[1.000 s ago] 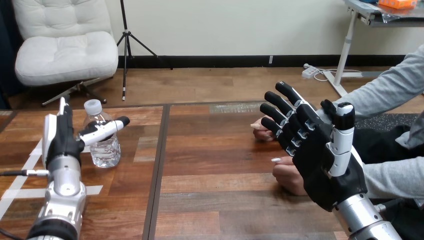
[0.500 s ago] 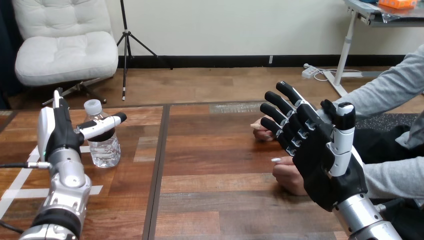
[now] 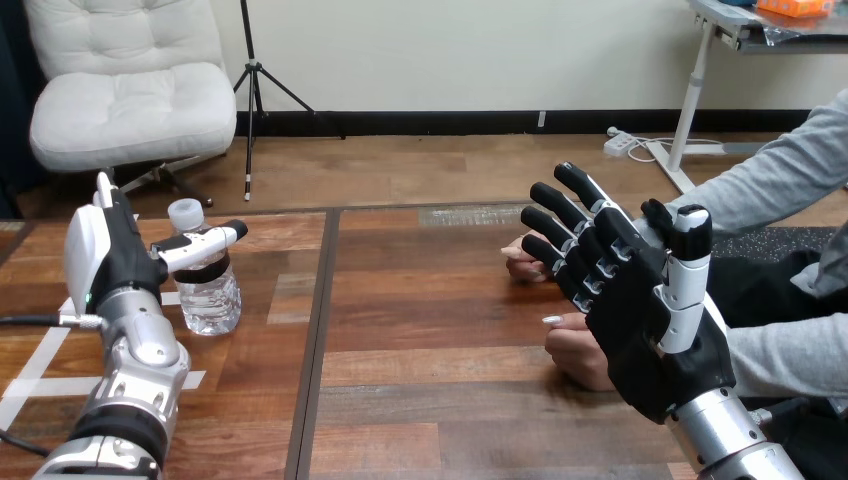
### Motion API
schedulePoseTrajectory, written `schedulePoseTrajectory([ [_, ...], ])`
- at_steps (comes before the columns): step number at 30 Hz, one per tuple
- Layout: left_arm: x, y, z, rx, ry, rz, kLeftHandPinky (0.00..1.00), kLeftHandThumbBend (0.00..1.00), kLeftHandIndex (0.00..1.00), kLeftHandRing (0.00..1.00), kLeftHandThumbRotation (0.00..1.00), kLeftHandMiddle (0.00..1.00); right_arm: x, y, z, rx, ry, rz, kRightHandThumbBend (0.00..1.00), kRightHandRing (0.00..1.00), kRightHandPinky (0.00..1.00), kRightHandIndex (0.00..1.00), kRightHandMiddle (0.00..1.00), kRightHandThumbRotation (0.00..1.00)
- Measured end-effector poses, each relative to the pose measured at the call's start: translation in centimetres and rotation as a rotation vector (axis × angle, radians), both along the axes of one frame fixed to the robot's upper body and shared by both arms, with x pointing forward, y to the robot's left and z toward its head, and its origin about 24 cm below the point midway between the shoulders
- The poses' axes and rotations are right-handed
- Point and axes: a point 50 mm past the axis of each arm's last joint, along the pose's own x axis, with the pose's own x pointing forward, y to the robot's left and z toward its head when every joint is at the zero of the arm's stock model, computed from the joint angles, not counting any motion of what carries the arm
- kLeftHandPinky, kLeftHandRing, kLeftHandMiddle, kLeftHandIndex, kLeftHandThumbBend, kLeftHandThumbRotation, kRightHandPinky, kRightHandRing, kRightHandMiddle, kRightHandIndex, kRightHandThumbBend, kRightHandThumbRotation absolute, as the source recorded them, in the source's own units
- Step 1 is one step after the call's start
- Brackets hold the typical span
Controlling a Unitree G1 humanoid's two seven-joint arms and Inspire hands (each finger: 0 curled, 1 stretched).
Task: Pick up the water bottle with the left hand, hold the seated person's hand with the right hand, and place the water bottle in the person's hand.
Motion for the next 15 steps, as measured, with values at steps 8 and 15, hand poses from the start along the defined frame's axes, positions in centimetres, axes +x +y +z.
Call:
schedulePoseTrajectory([
  [8, 0.17, -0.03, 0.15, 0.012, 0.014, 0.012, 0.97, 1.00, 1.00, 1.00, 0.28, 1.00, -0.07, -0.02, -0.07, 0.002, 0.003, -0.001, 0.98, 0.93, 0.94, 0.96, 0.93, 1.00],
  [15, 0.25, -0.10, 0.10, 0.015, 0.037, 0.007, 0.96, 1.00, 1.00, 1.00, 0.29, 1.00, -0.14, -0.05, -0.15, 0.002, 0.006, -0.002, 0.98, 0.93, 0.94, 0.96, 0.93, 1.00],
])
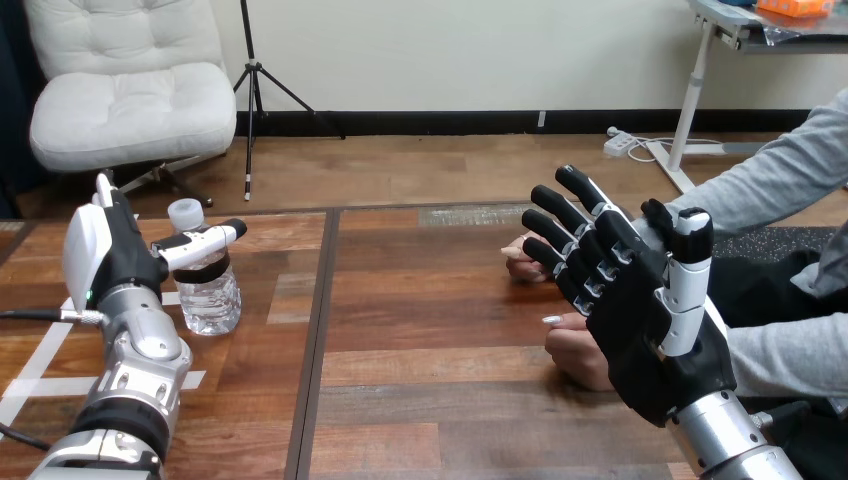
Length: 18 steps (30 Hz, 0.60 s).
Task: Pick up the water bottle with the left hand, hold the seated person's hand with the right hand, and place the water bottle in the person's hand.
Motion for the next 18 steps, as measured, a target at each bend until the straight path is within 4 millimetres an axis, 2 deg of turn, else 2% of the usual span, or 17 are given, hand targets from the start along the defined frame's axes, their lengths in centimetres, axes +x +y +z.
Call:
schedulePoseTrajectory([
  [8, 0.15, -0.09, 0.00, -0.026, 0.019, -0.016, 0.95, 1.00, 1.00, 1.00, 0.32, 1.00, -0.12, -0.05, -0.13, -0.001, 0.006, -0.002, 0.99, 0.94, 0.95, 0.95, 0.93, 1.00],
  [18, 0.53, 0.03, 0.29, -0.157, 0.024, -0.001, 0.96, 1.00, 1.00, 1.00, 0.34, 1.00, -0.15, -0.07, -0.17, -0.002, 0.014, 0.001, 0.98, 0.93, 0.94, 0.95, 0.93, 1.00],
])
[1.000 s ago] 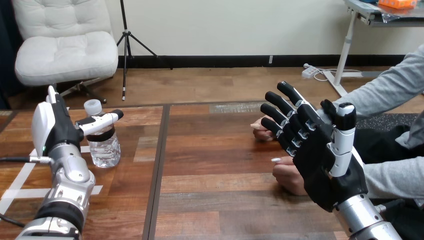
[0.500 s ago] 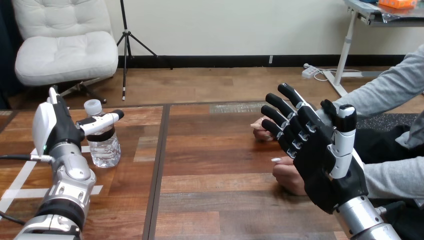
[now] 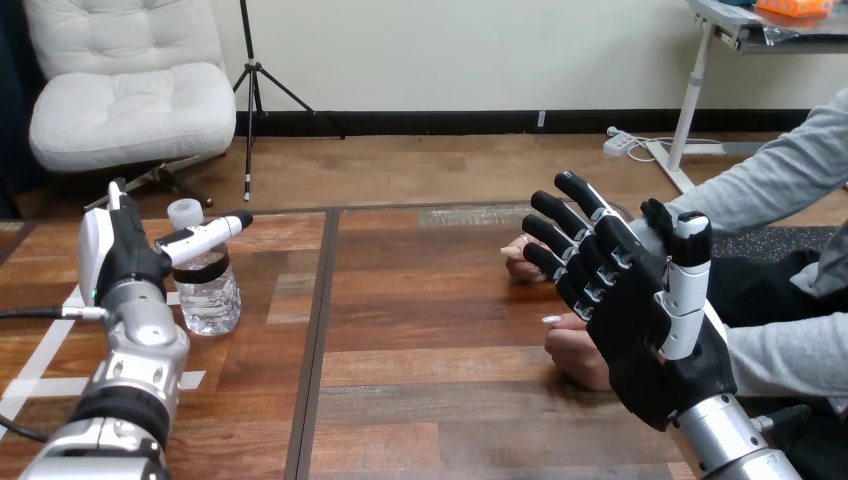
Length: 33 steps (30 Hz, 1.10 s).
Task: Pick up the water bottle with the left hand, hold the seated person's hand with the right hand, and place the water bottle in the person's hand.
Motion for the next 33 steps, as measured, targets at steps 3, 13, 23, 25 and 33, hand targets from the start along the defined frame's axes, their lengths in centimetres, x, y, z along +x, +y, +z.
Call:
schedulePoseTrajectory([
  [3, 0.1, 0.0, 0.1, -0.037, 0.002, 0.003, 0.96, 0.99, 1.00, 1.00, 0.36, 1.00, 0.0, 0.0, 0.0, -0.001, 0.000, 0.001, 0.98, 0.94, 0.94, 0.95, 0.93, 1.00],
  [13, 0.7, 0.0, 0.7, -0.150, 0.012, -0.008, 1.00, 0.91, 1.00, 1.00, 0.36, 1.00, 0.0, 0.0, 0.0, -0.001, -0.001, 0.005, 0.98, 0.93, 0.94, 0.95, 0.93, 1.00],
  [23, 1.4, -0.5, 1.5, -0.189, 0.028, -0.035, 1.00, 0.92, 1.00, 1.00, 0.40, 1.00, 0.0, 0.0, 0.0, -0.001, -0.003, 0.011, 0.98, 0.93, 0.94, 0.95, 0.93, 1.00],
  [25, 1.6, -0.6, 1.7, -0.187, 0.029, -0.040, 0.99, 0.92, 1.00, 1.00, 0.41, 1.00, 0.0, 0.0, 0.0, -0.001, -0.003, 0.011, 0.98, 0.93, 0.94, 0.95, 0.93, 1.00],
  [33, 2.1, -0.9, 2.4, -0.157, 0.040, -0.065, 0.91, 0.90, 0.96, 0.96, 0.42, 0.98, 0.0, 0.0, 0.0, -0.001, -0.002, 0.008, 0.99, 0.92, 0.94, 0.95, 0.92, 1.00],
])
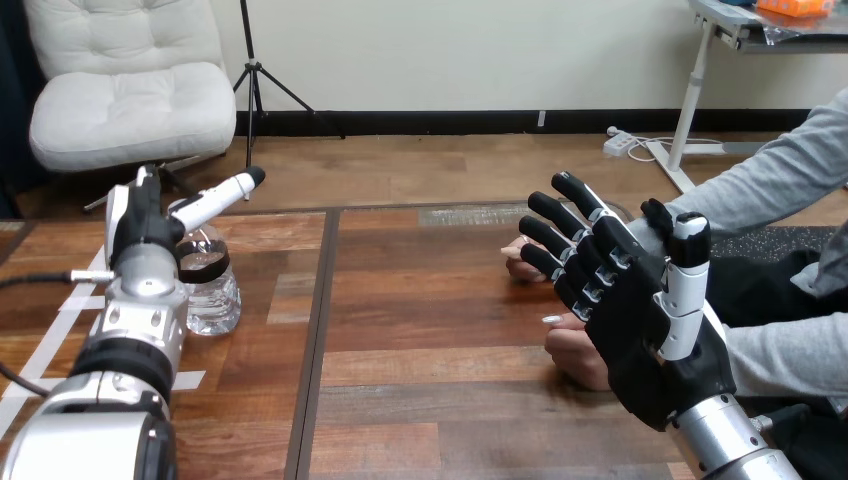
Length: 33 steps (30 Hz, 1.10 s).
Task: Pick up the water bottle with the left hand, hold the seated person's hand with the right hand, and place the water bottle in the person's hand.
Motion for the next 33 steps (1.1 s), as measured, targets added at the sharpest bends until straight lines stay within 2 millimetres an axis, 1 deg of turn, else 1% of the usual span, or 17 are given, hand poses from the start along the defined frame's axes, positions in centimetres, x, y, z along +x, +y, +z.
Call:
schedulePoseTrajectory([
  [4, 0.2, -0.1, 0.3, 0.011, 0.004, -0.008, 0.88, 0.90, 0.95, 0.94, 0.42, 0.96, 0.0, 0.0, 0.0, 0.000, 0.002, -0.002, 0.99, 0.92, 0.94, 0.95, 0.92, 1.00],
  [13, 0.5, -0.2, 0.9, 0.049, 0.004, -0.031, 0.85, 0.90, 0.92, 0.91, 0.34, 0.92, 0.0, 0.0, 0.0, 0.001, 0.002, -0.003, 0.98, 0.93, 0.93, 0.95, 0.93, 1.00],
  [14, 0.5, -0.2, 0.9, 0.051, 0.004, -0.032, 0.84, 0.90, 0.90, 0.90, 0.33, 0.91, 0.0, 0.0, 0.0, 0.001, 0.002, -0.003, 0.98, 0.93, 0.93, 0.95, 0.93, 1.00],
  [16, 0.6, -0.2, 1.0, 0.057, 0.003, -0.034, 0.83, 0.90, 0.88, 0.90, 0.33, 0.91, 0.0, 0.0, 0.0, 0.001, 0.002, -0.004, 0.98, 0.93, 0.93, 0.95, 0.93, 1.00],
  [28, 0.7, -0.1, 1.3, 0.111, 0.020, -0.075, 0.86, 0.92, 0.92, 0.93, 0.36, 0.93, 0.0, 0.0, 0.0, 0.002, 0.003, -0.006, 0.98, 0.93, 0.93, 0.95, 0.93, 1.00],
  [29, 0.7, 0.2, 1.4, 0.125, 0.026, -0.077, 0.86, 0.94, 0.91, 0.93, 0.35, 0.93, 0.0, 0.0, 0.0, 0.002, 0.003, -0.006, 0.98, 0.93, 0.93, 0.95, 0.93, 1.00],
  [33, 0.6, 0.3, 1.4, 0.133, 0.028, -0.078, 0.80, 0.96, 0.87, 0.89, 0.35, 0.90, 0.0, 0.0, 0.0, 0.002, 0.004, -0.008, 0.99, 0.93, 0.93, 0.95, 0.93, 1.00],
])
